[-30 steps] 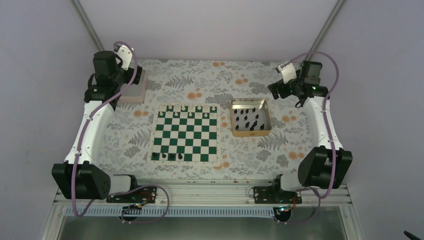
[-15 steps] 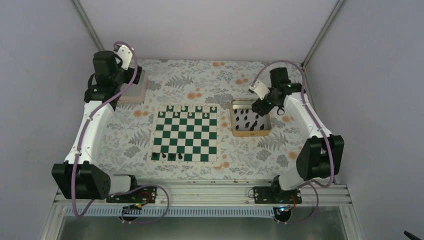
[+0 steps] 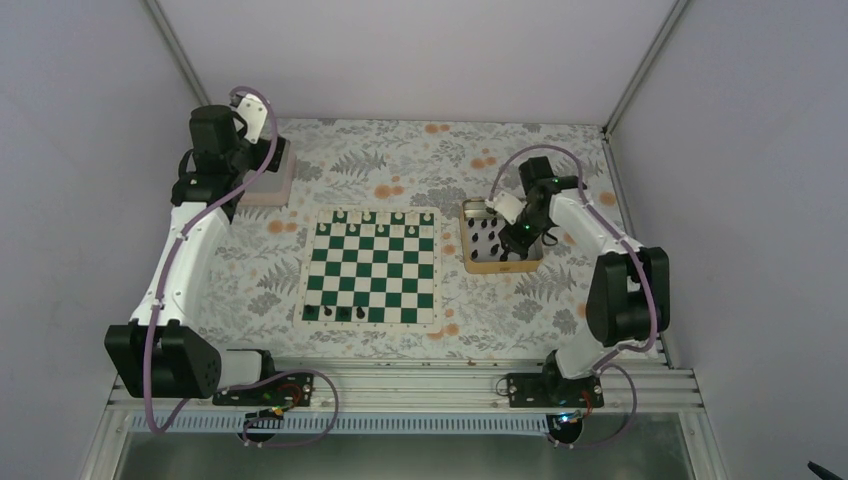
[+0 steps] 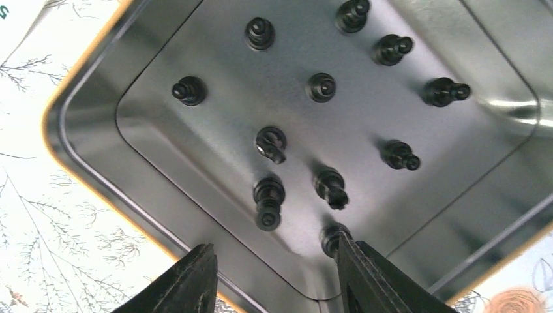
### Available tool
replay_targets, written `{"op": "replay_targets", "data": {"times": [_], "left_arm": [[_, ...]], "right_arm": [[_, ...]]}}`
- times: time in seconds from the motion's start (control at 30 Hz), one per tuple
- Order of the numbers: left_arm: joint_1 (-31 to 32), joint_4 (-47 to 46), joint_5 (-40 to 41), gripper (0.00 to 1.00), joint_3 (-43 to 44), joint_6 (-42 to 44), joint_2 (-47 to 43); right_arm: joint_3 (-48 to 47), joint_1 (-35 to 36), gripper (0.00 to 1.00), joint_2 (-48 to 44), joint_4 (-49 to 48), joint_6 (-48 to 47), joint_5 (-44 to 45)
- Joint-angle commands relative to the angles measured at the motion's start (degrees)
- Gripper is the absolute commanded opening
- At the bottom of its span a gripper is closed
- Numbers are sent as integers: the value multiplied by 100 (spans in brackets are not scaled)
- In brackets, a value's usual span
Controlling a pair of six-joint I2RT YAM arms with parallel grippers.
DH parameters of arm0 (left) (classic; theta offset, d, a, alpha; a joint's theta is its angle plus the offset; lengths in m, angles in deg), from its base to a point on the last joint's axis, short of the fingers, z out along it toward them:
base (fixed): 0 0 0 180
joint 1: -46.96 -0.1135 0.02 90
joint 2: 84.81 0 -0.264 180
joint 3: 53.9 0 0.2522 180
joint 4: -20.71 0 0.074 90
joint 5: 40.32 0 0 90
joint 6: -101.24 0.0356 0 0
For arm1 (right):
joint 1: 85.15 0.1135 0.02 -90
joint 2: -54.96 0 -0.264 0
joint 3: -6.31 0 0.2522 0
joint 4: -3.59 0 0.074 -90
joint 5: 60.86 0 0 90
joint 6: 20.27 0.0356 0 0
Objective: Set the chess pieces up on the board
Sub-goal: Pick up the chess piece from the storage box.
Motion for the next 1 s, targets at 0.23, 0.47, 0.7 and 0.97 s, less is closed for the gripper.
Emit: {"op": "replay_targets", "data": {"times": [0.23,0.47,0.7,0.97], "left_arm": [[-36,-197,155,100,-198,61,-49],[-32,-233,147,100,-260,54,-79],[-36,-227,138,100,-259,54,-131],[-36,-227,132,100,-288,49,-150]], "right_arm": [[165,292,42,243,-78,289,246],[190,299,36,475,-165,369,292],[227,300,29,551,-202,376,281],[200,303,26,651,-280,390,336]]}}
